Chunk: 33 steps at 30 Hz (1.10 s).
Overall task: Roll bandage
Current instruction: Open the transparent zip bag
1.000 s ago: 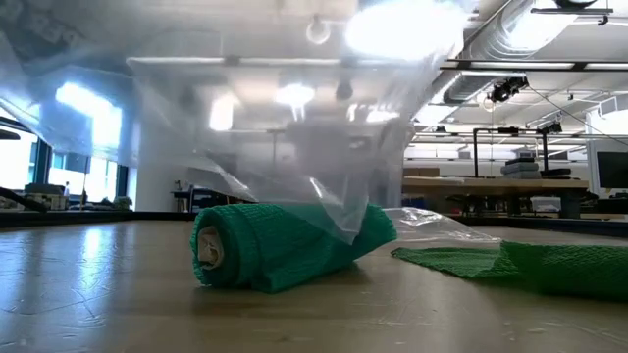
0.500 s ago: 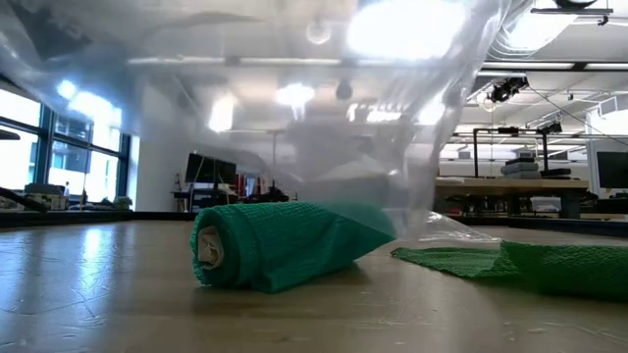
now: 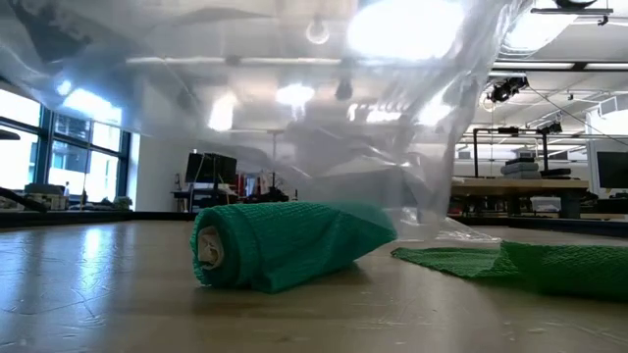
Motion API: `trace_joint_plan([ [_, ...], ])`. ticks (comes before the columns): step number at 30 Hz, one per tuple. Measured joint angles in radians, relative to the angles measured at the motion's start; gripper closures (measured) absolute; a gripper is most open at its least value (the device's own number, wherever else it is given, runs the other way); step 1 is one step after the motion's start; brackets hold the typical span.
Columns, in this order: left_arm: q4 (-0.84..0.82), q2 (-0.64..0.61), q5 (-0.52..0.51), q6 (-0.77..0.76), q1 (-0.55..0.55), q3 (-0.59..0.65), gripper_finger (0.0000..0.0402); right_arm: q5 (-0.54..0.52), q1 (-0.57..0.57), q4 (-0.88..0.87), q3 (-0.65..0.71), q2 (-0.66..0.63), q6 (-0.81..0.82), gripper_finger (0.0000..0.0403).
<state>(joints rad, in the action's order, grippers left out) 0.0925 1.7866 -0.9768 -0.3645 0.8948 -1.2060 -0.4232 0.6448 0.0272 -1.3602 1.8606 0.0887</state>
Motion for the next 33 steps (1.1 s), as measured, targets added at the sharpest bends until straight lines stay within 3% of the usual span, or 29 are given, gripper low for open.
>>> trace_joint_plan([
  [7,-0.026,0.000,-0.005,0.000,0.009,0.000,0.0401,0.007,0.006,-0.049,0.000,-0.002,0.083,0.0365],
  [18,-0.042,0.000,-0.005,-0.016,0.025,0.000,0.0401,0.010,0.027,-0.116,0.000,-0.003,0.130,0.0398],
  [21,-0.042,0.000,-0.006,-0.028,0.022,0.000,0.0401,0.010,0.026,-0.101,0.000,-0.004,0.128,0.0372],
  [28,-0.042,-0.001,-0.005,-0.035,0.011,0.000,0.0401,-0.058,0.026,0.004,0.000,-0.004,0.074,0.0270],
  [33,-0.043,-0.001,-0.005,-0.045,0.000,0.000,0.0401,-0.108,0.026,0.048,0.000,0.015,0.011,0.0271],
])
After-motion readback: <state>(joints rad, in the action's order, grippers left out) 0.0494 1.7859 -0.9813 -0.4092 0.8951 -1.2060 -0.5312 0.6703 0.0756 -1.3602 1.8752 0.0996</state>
